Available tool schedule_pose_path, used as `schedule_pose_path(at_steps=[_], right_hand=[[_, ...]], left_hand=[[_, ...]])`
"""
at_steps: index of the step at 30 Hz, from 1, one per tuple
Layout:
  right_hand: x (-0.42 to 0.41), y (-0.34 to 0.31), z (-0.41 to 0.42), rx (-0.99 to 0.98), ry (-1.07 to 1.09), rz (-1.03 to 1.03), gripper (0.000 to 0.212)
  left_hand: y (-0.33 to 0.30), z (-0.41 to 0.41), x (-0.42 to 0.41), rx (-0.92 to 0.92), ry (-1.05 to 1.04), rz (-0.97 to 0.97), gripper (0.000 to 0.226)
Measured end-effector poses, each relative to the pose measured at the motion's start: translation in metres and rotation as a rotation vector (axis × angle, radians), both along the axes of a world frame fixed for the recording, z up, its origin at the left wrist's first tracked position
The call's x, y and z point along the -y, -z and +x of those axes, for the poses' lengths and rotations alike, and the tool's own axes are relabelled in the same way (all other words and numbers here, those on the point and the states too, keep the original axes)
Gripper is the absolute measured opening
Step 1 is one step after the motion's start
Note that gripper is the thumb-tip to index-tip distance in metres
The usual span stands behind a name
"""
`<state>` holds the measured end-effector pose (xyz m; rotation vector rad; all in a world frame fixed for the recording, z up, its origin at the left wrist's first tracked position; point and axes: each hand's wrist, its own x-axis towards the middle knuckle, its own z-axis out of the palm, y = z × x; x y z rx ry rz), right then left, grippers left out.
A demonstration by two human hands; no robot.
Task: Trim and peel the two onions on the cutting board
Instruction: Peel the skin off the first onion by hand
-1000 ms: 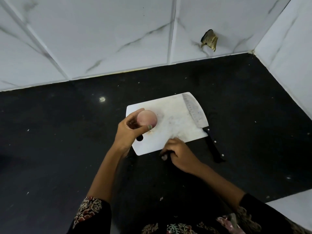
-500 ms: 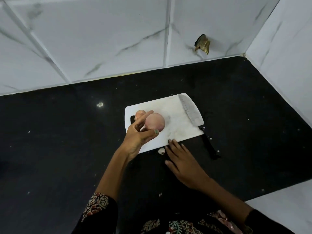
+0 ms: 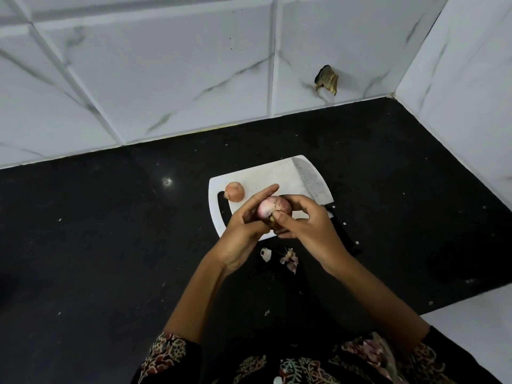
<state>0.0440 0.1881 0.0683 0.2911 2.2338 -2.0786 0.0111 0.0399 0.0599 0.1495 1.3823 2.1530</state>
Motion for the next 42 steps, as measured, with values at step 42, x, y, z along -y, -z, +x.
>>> schedule_pose_path(at_steps=[42], right_hand=[[-0.006,-0.026,0.012,-0.071,0.085,0.161,0.015]], left_hand=[[-0.012,0.017,0.019,-0.008,0.013,-0.230,0.026]])
